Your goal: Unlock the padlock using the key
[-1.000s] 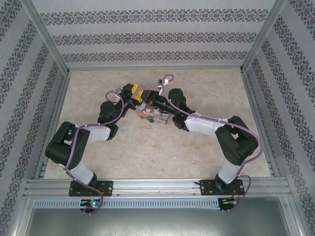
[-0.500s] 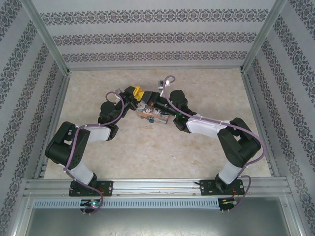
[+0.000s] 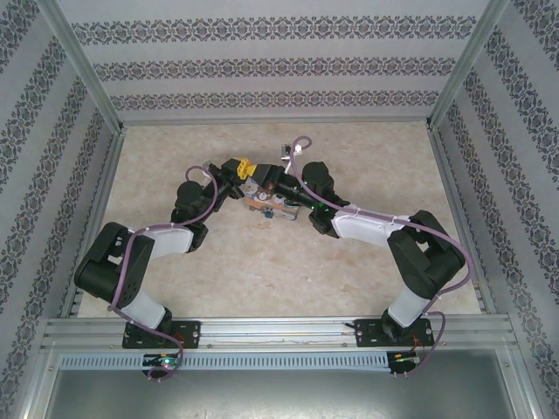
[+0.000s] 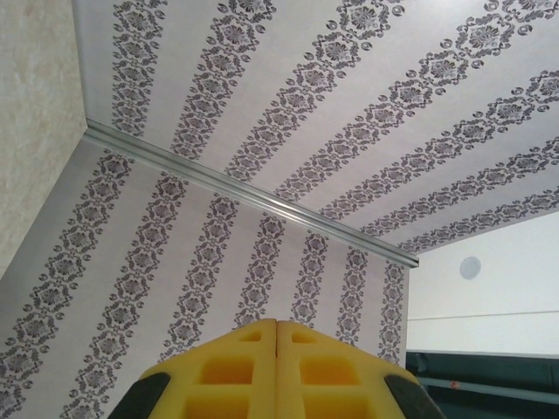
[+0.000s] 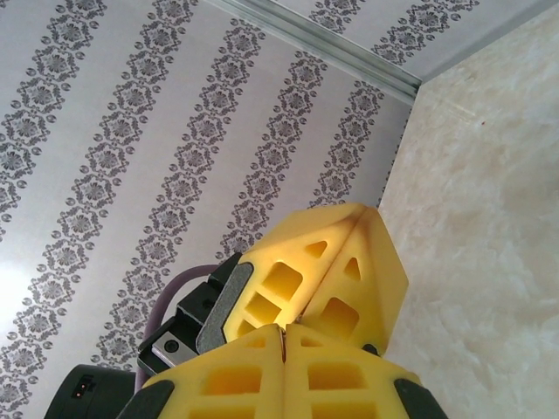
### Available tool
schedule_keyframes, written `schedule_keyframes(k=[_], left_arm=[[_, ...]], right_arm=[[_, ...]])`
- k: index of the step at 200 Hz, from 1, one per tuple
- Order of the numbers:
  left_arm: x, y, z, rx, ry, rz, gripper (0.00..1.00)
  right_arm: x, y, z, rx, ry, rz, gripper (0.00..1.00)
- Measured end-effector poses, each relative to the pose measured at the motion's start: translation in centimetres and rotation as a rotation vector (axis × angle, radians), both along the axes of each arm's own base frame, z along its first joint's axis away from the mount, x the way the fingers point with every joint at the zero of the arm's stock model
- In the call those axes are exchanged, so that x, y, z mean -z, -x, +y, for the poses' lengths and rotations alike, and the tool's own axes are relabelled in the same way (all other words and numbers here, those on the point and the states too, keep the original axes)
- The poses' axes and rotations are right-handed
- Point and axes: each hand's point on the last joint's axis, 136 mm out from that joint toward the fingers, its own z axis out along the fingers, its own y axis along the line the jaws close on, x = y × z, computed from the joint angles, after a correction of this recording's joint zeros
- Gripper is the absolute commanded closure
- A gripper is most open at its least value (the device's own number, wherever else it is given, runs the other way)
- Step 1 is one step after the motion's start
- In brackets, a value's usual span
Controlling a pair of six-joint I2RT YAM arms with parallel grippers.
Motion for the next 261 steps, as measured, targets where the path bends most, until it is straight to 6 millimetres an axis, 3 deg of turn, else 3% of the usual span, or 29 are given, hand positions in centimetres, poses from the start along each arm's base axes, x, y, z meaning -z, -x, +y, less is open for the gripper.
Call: schedule_keyframes(k=[36,54,83,110,135,170,210,261], left_arm=[[-0.2,0.8,-0.2,0.02,-0.108,-0.015,1.0],[-1.1,0.9,0.6,0.006,-0.206,-0.064,1.0],[-4.4,0.8,2.1,-0.027,-0.419,-0.212,1.0],[-8.1,2.0,1.6,-0.009,-0.62,-0.413,1.0],[-9.6,3.2,1.0,0.015,-0.73,-0.56,1.0],[-9.5,4.1,0.2,0.061,-0.792,-0.653,1.0],[-9.4,4.5,-0.1,0.08,-0.806,-0.688,1.0],[-9.2,4.6,-0.2,0.085,-0.806,-0.69,1.0]], right_arm=[[0.0,0.8,-0.4,-0.01,0.004,0.005,0.82],[-0.3,0.6,-1.6,0.015,0.006,-0.001,0.72],[-1.4,0.5,-3.6,0.051,0.009,-0.03,0.62],[-2.7,0.8,-4.5,0.052,0.003,-0.075,0.58],[-3.3,1.6,-4.1,0.005,0.0,-0.099,0.57],[-5.1,2.3,-3.2,-0.058,-0.024,-0.14,0.55],[-7.3,3.4,-0.7,-0.136,-0.064,-0.197,0.55],[-5.7,3.9,1.6,-0.193,-0.059,-0.169,0.6]])
